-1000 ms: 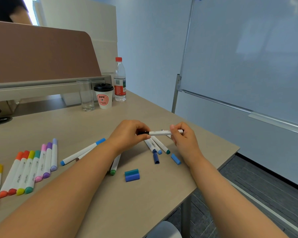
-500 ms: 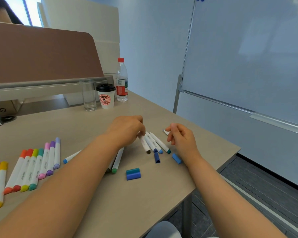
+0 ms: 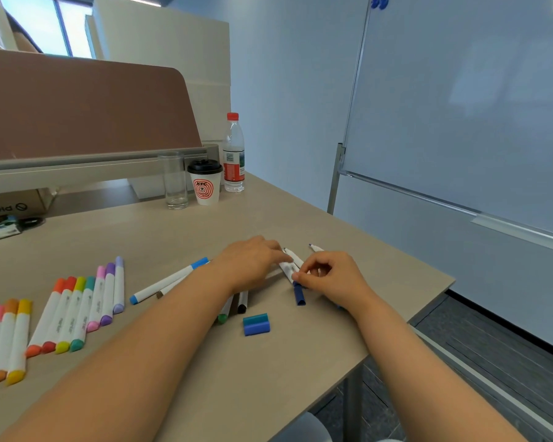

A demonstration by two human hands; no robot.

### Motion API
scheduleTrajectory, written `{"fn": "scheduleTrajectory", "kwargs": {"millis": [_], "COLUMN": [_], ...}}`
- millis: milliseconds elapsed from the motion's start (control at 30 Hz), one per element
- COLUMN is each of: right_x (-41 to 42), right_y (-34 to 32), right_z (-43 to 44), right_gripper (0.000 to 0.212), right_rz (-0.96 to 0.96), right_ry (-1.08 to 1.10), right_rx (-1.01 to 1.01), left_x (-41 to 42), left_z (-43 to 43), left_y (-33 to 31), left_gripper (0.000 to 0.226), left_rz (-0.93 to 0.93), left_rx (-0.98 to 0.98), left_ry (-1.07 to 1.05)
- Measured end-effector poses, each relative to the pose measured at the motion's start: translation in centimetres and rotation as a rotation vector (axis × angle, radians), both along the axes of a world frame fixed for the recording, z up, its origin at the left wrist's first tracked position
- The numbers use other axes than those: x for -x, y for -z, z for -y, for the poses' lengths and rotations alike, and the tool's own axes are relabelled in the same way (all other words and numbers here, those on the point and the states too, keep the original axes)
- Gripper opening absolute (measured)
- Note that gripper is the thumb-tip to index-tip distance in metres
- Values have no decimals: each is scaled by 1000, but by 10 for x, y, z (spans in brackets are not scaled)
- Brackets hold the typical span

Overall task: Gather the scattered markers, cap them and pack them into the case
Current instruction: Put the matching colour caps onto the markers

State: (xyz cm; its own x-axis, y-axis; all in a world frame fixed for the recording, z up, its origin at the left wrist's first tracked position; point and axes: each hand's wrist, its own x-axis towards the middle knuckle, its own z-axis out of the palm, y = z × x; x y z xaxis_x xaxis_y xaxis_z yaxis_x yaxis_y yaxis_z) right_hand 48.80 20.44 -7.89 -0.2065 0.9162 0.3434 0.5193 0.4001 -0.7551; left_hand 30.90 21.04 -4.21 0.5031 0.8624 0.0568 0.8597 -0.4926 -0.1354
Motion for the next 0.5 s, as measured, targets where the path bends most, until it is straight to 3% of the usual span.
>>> {"fn": "scheduleTrajectory", "kwargs": {"millis": [100,200,300,500], "right_x": [-1,-1,0,2], "right_y": [1,2,0,-2], "right_z": [0,-2,-2,-1], "right_gripper": [26,30,29,19], "right_rz": [150,278,338,412], "right_ry": [-9,25,45,77], "right_rx": [11,-24,-46,-140], "left_x": [-1,1,0,0], "left_z": [2,-2,-3,-2], "left_y": [4,7,7,7], "left_gripper": [55,44,30,29], "left_rz": [-17,26,45,-2], "left_rx": [68,59,36,2], "left_ry": [15,-21,-63,-181]}}
